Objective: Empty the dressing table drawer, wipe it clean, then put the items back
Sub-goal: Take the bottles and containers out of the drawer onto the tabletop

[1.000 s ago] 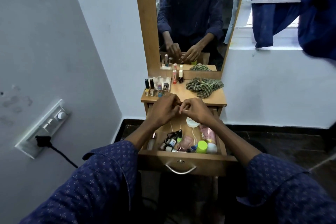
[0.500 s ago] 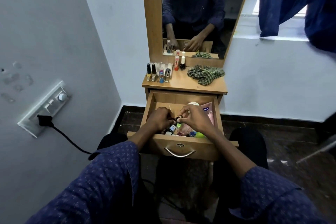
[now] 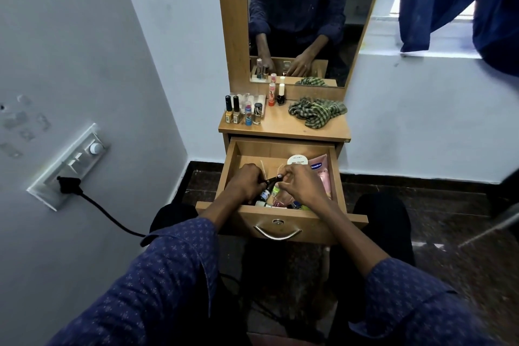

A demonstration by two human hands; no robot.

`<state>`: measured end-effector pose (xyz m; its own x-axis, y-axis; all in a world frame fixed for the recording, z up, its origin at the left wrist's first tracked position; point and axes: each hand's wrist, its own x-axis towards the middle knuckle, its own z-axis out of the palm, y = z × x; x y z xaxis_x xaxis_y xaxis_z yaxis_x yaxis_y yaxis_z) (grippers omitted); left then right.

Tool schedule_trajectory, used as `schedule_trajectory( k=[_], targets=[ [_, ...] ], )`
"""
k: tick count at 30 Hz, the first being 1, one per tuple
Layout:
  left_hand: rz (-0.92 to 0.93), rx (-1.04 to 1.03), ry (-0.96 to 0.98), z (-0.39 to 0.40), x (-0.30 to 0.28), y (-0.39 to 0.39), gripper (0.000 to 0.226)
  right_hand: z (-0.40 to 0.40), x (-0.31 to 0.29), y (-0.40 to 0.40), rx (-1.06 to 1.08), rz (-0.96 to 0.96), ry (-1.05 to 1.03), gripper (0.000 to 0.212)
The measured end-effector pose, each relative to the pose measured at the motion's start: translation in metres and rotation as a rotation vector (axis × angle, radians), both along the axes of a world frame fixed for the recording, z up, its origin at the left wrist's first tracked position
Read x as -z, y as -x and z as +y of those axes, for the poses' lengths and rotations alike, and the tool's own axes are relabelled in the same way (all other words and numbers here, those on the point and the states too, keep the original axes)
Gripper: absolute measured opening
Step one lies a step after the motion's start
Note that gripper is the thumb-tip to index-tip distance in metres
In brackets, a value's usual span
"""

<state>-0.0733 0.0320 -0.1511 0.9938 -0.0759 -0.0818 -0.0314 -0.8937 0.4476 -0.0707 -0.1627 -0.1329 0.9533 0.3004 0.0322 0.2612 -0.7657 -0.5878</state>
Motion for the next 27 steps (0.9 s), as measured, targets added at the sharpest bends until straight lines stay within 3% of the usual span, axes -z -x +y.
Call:
schedule_trajectory(
  k=[10,16,20,27],
  targets=[
    [-0.207,-0.089,0.193,0.001,-0.006,0.002,0.021,0.0,-0.008,0.004,0.119,-0.11,-0.13,0.013],
    [-0.336,-0.015,0.317,-0.002,-0.018,0.008,0.02,-0.003,-0.018,0.002,0.165,-0.186,-0.265,0.012],
    [-0.414,0.042,0.306,-0.004,-0.035,0.005,0.02,-0.006,-0.034,-0.009,0.155,-0.207,-0.295,0.014],
    [-0.555,0.148,0.091,-0.017,-0.095,-0.019,0.027,-0.004,-0.079,-0.047,0.077,-0.307,-0.224,0.015]
  ],
)
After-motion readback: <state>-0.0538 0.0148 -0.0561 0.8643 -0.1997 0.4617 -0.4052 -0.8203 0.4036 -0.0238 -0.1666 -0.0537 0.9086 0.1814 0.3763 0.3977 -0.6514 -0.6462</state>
